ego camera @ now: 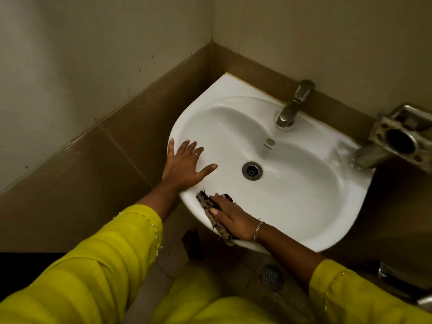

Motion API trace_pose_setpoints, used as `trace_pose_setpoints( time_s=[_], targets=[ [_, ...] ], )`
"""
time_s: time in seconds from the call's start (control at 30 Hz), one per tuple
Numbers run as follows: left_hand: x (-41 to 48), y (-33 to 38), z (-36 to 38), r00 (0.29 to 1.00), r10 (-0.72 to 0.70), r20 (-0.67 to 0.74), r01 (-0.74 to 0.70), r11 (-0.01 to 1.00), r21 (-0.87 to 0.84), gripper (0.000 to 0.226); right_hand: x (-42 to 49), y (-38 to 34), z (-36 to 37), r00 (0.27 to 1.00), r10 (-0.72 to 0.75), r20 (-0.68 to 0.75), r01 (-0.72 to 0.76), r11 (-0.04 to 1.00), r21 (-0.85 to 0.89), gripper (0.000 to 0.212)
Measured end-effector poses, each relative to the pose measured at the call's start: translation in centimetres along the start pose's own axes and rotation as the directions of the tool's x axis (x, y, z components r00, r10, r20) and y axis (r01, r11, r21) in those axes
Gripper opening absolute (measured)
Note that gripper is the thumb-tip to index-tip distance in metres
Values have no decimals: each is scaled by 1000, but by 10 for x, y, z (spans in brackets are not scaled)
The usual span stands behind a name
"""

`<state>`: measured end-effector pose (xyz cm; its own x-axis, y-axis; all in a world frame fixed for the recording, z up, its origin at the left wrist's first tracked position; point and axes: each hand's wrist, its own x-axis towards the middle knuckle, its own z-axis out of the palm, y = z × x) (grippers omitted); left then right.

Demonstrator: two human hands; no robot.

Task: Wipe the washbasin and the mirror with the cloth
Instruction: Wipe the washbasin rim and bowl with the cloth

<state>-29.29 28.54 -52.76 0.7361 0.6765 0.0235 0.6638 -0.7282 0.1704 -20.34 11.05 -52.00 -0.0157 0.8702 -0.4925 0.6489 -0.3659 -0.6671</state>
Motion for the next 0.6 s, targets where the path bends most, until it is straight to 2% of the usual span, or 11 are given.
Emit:
trace_pose_setpoints(
  time_s=[0.17,0.27,0.3,0.4,0.43,0.6],
  targets=[
    [0,2,-1,1000,0,10,0,999,45,95,-26,4,1,995,-33,-97,18,989,-148,55],
    [0,2,0,1000,6,15,-7,996,87,98,-41,14,-1,998,-28,-64,14,979,-201,54],
    [1,2,0,1000,7,17,-9,996,91,98,-47,17,-1,998,-20,-54,8,976,-218,59],
    [2,1,0,999,1,32,-5,993,114,101,-67,32,-3,997,-26,-78,4,966,-260,104],
    [1,1,0,999,0,33,-4,992,126,102,-73,38,-4,996,-23,-88,-3,959,-283,111],
    [1,2,0,999,-4,49,-4,987,159,103,-103,65,-17,987,-34,-160,-30,925,-379,104]
  ],
)
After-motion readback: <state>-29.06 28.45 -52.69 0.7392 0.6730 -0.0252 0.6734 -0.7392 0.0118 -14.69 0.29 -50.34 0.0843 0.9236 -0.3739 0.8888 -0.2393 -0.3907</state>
